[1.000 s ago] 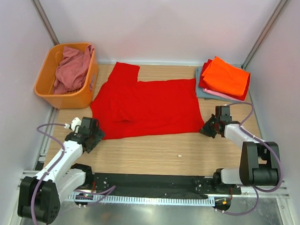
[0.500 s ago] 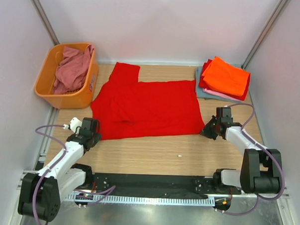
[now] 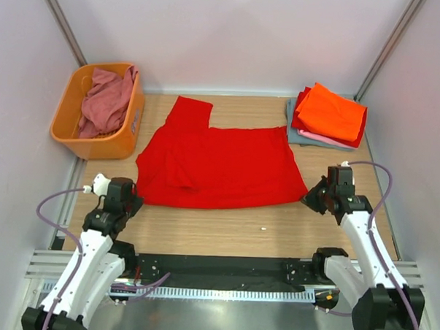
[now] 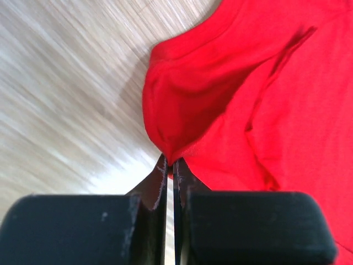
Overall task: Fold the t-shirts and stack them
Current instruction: Fold the tshirt
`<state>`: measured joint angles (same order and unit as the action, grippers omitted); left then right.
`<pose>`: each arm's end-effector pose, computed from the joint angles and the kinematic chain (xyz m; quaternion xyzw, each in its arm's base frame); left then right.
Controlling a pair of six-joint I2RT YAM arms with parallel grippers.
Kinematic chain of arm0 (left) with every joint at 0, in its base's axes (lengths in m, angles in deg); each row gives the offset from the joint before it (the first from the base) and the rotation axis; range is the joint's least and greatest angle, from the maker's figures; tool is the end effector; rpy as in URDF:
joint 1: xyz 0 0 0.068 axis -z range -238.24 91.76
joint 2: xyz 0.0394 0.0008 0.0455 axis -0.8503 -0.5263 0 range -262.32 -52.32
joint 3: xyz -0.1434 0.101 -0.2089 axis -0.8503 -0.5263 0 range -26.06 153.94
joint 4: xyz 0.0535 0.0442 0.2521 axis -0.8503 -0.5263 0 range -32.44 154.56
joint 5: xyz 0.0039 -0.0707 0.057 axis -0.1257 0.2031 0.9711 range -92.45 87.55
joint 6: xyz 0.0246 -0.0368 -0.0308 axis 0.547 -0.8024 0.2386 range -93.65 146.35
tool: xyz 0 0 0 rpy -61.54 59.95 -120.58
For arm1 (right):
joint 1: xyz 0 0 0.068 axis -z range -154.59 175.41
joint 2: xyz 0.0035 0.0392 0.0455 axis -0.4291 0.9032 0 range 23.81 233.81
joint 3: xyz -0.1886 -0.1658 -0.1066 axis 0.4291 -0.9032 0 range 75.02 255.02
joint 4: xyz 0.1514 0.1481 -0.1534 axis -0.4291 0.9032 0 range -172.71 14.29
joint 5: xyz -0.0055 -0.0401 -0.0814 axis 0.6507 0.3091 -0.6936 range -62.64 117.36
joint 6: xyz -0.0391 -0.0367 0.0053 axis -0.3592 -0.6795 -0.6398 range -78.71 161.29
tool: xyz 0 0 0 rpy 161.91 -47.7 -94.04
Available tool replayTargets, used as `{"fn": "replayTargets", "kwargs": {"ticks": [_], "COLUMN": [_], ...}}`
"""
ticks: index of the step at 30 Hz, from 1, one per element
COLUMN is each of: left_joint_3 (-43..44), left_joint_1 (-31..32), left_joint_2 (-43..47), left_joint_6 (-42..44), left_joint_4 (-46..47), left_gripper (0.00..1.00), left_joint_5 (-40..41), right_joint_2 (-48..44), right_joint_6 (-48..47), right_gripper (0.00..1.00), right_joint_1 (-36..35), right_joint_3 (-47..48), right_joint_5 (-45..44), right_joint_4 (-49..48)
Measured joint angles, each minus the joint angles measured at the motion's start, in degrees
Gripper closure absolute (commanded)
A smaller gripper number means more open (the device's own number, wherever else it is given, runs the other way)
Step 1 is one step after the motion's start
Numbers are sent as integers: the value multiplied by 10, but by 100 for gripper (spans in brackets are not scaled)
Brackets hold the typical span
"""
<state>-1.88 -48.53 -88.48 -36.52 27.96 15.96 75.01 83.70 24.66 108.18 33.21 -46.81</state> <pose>0.1305 -0.0109 0.1963 -0.4638 0.8004 -0.0860 0.3699 0.1705 0.0059 0.2120 0.3229 0.8932 0.1589 0.2697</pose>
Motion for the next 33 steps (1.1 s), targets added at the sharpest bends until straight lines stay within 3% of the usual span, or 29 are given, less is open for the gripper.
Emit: {"fn": "replayTargets", "kwargs": {"ticks": [6, 8, 9, 10, 11, 12, 13, 15, 18, 23, 29, 31, 33], "left_joint_3": [-3, -7, -8, -8, -8, -7, -4, 20, 98, 268, 325, 322, 318], "left_joint_1": [39, 54, 62, 73, 80, 92, 102, 113, 116, 116, 116, 116, 116], "left_joint_2": [53, 57, 63, 70, 76, 86, 96, 105, 111, 90, 3, -17, -34], "left_joint_6": [-36, -50, -58, -68, -75, -89, -99, -106, -100, 5, 171, 212, 248], "left_joint_4": [-56, -73, -82, -92, -99, -109, -121, -161, -225, -268, -249, -233, -216], "left_gripper": [96, 79, 67, 42, 35, 30, 20, 12, 4, 2, 0, 0, 0], "left_joint_5": [-33, -43, -46, -49, -52, -54, -57, -64, -57, -12, 16, 17, 24], "right_joint_2": [-108, -142, -154, -165, -178, -189, -201, -217, -230, -224, -69, 7, 98], "right_joint_6": [11, 14, 15, 17, 18, 20, 21, 21, 21, -2, -54, -63, -70], "right_gripper": [99, 98, 82, 69, 55, 29, 22, 16, 16, 25, 28, 26, 24], "right_joint_1": [0, 0, 0, 0, 0, 0, 0, 0, 0, 0, -27, -121, -266], "right_joint_3": [0, 0, 0, 0, 0, 0, 0, 2, 21, 95, 209, 261, 336], "right_joint_5": [-15, -18, -19, -19, -19, -18, -17, -17, -23, -28, -15, -62, -126], "right_joint_4": [103, 136, 150, 162, 175, 188, 200, 223, 254, 255, 206, 197, 195]}}
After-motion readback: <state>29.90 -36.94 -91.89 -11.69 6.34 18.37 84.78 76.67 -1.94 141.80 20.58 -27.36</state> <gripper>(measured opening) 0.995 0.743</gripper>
